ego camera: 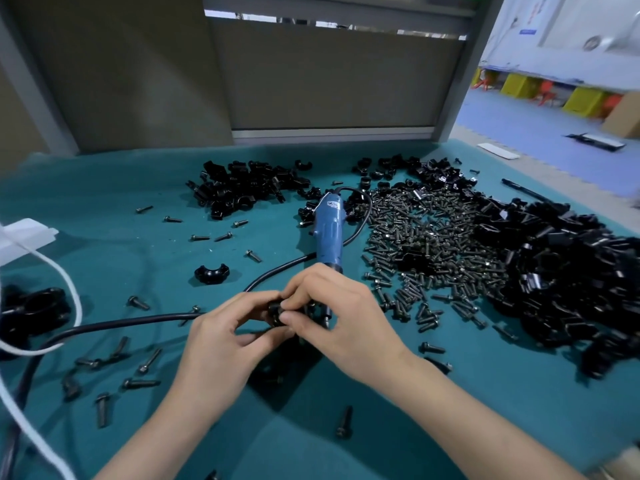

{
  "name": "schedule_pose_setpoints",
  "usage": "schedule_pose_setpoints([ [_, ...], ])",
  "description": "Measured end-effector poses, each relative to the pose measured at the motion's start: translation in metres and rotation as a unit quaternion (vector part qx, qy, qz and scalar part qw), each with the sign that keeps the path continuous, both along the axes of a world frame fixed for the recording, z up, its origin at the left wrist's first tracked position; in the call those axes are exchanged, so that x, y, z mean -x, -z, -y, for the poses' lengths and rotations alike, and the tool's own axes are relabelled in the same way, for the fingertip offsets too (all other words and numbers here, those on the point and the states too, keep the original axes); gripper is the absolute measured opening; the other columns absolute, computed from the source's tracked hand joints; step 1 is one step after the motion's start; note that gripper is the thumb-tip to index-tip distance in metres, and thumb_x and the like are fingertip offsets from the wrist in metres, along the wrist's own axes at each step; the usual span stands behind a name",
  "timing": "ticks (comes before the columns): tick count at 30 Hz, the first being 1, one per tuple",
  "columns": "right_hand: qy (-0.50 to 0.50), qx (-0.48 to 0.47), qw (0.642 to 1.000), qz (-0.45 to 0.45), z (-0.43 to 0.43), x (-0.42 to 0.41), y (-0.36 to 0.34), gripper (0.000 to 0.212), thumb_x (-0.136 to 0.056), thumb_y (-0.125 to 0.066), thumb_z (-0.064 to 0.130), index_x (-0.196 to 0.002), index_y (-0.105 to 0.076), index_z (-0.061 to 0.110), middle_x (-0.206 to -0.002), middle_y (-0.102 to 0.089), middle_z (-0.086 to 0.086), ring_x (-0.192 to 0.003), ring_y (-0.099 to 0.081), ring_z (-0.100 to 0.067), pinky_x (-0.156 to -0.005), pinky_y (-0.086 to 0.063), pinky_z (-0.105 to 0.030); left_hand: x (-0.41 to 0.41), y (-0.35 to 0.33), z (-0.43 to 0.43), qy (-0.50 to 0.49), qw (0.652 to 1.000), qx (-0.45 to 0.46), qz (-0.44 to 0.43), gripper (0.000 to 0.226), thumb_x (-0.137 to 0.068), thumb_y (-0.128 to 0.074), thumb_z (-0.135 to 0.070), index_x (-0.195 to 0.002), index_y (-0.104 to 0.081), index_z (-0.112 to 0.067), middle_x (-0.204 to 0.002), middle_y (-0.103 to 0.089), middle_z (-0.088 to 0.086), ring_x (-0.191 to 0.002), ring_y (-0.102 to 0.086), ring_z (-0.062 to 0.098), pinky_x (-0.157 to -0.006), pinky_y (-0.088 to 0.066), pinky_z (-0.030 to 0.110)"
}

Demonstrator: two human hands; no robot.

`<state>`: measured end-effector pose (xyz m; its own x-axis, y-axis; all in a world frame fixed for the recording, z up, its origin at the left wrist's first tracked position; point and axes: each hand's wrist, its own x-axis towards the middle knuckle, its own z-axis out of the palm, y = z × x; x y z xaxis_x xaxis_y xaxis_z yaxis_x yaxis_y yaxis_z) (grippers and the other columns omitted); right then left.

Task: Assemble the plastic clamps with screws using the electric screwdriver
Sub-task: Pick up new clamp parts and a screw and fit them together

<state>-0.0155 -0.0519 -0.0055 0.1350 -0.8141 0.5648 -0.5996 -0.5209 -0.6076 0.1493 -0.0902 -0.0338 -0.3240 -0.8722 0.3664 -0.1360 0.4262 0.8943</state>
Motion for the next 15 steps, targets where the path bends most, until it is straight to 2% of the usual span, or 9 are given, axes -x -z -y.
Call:
schedule_pose_setpoints([
  [3, -0.008, -0.015, 1.0, -0.008, -0.001, -0.002, -0.004, 0.007, -0.085, -0.072, 0.008, -0.085, -0.065, 0.007, -0.095, -0.064, -0.001, -0.091, -0.061, -0.017, -0.081, -0.051, -0.039, -0.001, -0.004, 0.0, 0.005, 1.0, 0.0, -0.004, 0.037, -0.065, -0.079, -0.022, -0.093, -0.069, -0.045, -0.085, -0.07, -0.014, -0.081, -0.066, 0.006, -0.063, -0.055, 0.018],
  [6, -0.013, 0.007, 0.999, -0.042, -0.002, 0.009, -0.016, 0.008, -0.084, -0.072, 0.01, -0.089, -0.068, 0.005, -0.097, -0.066, -0.003, -0.094, -0.061, -0.013, -0.087, -0.05, -0.027, -0.002, -0.005, -0.001, 0.01, 1.0, -0.007, -0.004, 0.033, -0.06, -0.076, -0.03, -0.091, -0.07, -0.039, -0.087, -0.071, -0.011, -0.079, -0.067, 0.006, -0.064, -0.057, 0.019],
  [7, 0.012, 0.012, 0.999, -0.035, 0.0, 0.02, -0.02, 0.006, -0.085, -0.071, 0.008, -0.09, -0.069, 0.007, -0.095, -0.067, -0.001, -0.091, -0.062, -0.009, -0.085, -0.05, -0.021, -0.003, -0.005, -0.002, 0.01, 1.0, -0.008, -0.003, 0.033, -0.06, -0.076, -0.029, -0.091, -0.07, -0.039, -0.088, -0.071, -0.011, -0.079, -0.067, 0.006, -0.066, -0.057, 0.018],
  [9, 0.133, -0.021, 0.991, -0.001, 0.003, 0.053, -0.031, 0.014, -0.087, -0.068, 0.004, -0.094, -0.068, 0.016, -0.09, -0.064, 0.011, -0.084, -0.061, 0.002, -0.077, -0.049, -0.01, -0.003, -0.006, -0.003, 0.008, 1.0, -0.007, 0.001, 0.034, -0.06, -0.076, -0.028, -0.09, -0.07, -0.043, -0.09, -0.07, -0.017, -0.081, -0.068, 0.002, -0.068, -0.054, 0.011],
  [11, 0.266, -0.119, 0.955, -0.047, 0.005, 0.095, -0.039, 0.016, -0.089, -0.065, 0.007, -0.095, -0.068, 0.021, -0.086, -0.062, 0.018, -0.076, -0.058, 0.008, -0.072, -0.048, -0.006, -0.003, -0.007, -0.003, 0.004, 1.0, -0.012, 0.004, 0.035, -0.06, -0.076, -0.028, -0.089, -0.07, -0.046, -0.089, -0.069, -0.022, -0.079, -0.067, -0.002, -0.067, -0.051, 0.006],
  [13, 0.338, -0.229, 0.904, -0.129, 0.004, 0.133, -0.038, 0.01, -0.09, -0.065, 0.01, -0.092, -0.071, 0.018, -0.087, -0.066, 0.008, -0.072, -0.054, 0.005, -0.076, -0.049, -0.014, -0.003, -0.007, -0.002, 0.002, 1.0, -0.013, 0.006, 0.031, -0.063, -0.079, -0.02, -0.083, -0.073, -0.043, -0.088, -0.069, -0.024, -0.075, -0.067, -0.003, -0.065, -0.05, 0.004],
  [15, 0.363, -0.284, 0.873, -0.159, -0.001, 0.153, -0.031, 0.013, -0.091, -0.065, 0.01, -0.083, -0.069, 0.019, -0.087, -0.07, -0.001, -0.064, -0.057, -0.004, -0.071, -0.05, -0.023, -0.002, -0.007, -0.002, -0.003, 1.0, -0.004, 0.015, 0.038, -0.066, -0.081, -0.007, -0.083, -0.072, -0.04, -0.086, -0.069, -0.023, -0.077, -0.067, -0.003, -0.065, -0.049, 0.003],
])
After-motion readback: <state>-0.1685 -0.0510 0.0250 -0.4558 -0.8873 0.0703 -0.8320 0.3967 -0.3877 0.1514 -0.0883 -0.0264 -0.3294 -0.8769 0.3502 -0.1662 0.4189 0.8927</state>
